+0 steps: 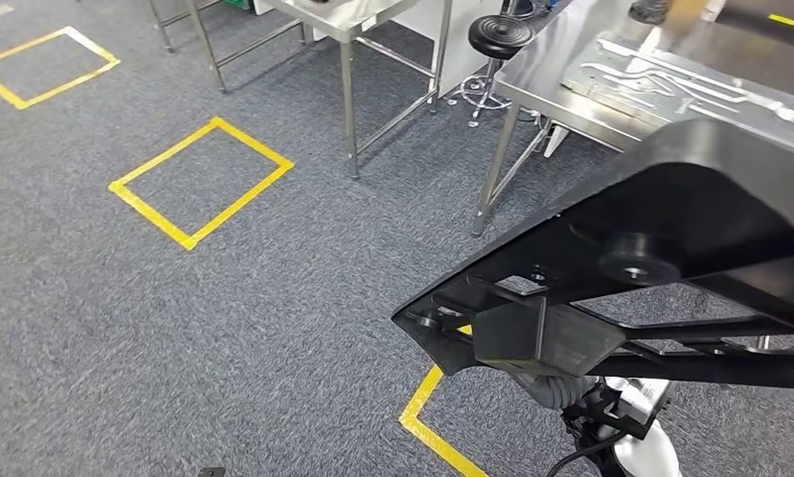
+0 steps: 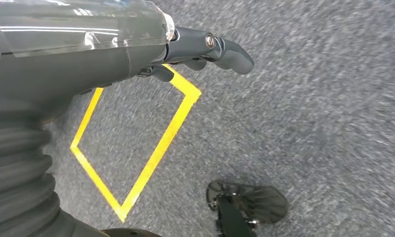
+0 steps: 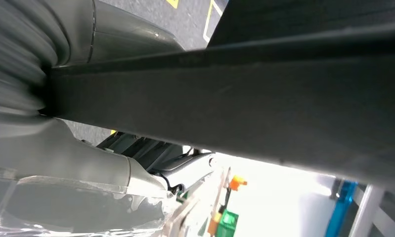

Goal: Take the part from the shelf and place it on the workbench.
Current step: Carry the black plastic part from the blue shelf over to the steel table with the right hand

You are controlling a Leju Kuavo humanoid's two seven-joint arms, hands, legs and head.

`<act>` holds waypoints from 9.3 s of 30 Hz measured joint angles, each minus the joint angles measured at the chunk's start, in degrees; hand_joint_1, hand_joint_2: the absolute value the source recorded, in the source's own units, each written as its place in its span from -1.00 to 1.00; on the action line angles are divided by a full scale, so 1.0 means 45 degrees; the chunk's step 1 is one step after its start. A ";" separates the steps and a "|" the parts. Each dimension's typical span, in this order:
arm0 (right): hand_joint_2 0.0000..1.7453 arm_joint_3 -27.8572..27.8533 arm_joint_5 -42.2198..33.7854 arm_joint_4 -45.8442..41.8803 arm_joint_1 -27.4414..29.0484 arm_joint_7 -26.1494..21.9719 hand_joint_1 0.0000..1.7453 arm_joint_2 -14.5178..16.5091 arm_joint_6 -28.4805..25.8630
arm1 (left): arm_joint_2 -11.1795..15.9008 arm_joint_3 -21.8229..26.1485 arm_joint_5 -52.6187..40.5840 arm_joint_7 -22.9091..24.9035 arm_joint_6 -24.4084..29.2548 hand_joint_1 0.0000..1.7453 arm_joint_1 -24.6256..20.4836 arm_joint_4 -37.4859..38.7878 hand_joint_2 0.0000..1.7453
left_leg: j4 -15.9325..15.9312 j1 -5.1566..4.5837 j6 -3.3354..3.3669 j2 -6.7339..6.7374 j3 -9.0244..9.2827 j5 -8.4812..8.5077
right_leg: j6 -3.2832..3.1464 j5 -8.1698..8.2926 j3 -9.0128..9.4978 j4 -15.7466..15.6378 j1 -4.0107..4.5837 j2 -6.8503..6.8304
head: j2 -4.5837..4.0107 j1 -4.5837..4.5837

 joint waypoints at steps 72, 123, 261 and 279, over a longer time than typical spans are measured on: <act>1.00 0.0148 0.0080 0.0523 -0.0702 0.0220 0.78 0.0385 0.0044 | 0.0041 0.0034 0.0123 -0.0311 -0.0018 -1.00 -0.0033 0.0000 1.00 | 0.3480 0.0050 -0.0452 -0.0943 -0.1971 -0.1128 | -0.0353 -0.0046 0.0497 -0.0522 -0.0159 0.1074 | 0.0001 -0.0005; 1.00 -0.0443 0.0247 -0.0479 0.1723 -0.0675 0.78 -0.0591 -0.0641 | -0.0018 -0.0333 -0.0437 -0.0322 -0.0199 -1.00 -0.0117 0.0000 1.00 | -0.0175 -0.0080 0.0087 -0.1016 -0.0127 0.0303 | 0.0168 -0.0110 0.0477 -0.0373 -0.0196 0.0926 | 0.0002 -0.0001; 1.00 -0.0155 0.0189 0.0664 -0.0072 -0.0282 0.78 -0.0193 0.0066 | 0.0046 -0.0258 0.0136 -0.0444 -0.0046 -1.00 -0.0032 0.0000 1.00 | 0.0174 -0.0101 -0.0099 -0.1133 -0.0652 0.0549 | -0.0084 -0.0598 0.0946 -0.0405 -0.0104 0.1038 | 0.0002 -0.0004; 1.00 -0.0136 0.0140 0.0030 0.0974 -0.0562 0.78 -0.0438 -0.0587 | 0.0052 -0.0204 -0.0323 -0.0455 -0.0137 -1.00 -0.0018 0.0000 1.00 | -0.0109 -0.0085 -0.0124 -0.1117 0.0158 -0.0104 | -0.0048 0.0029 0.0231 -0.0394 -0.0112 0.1005 | 0.0001 -0.0005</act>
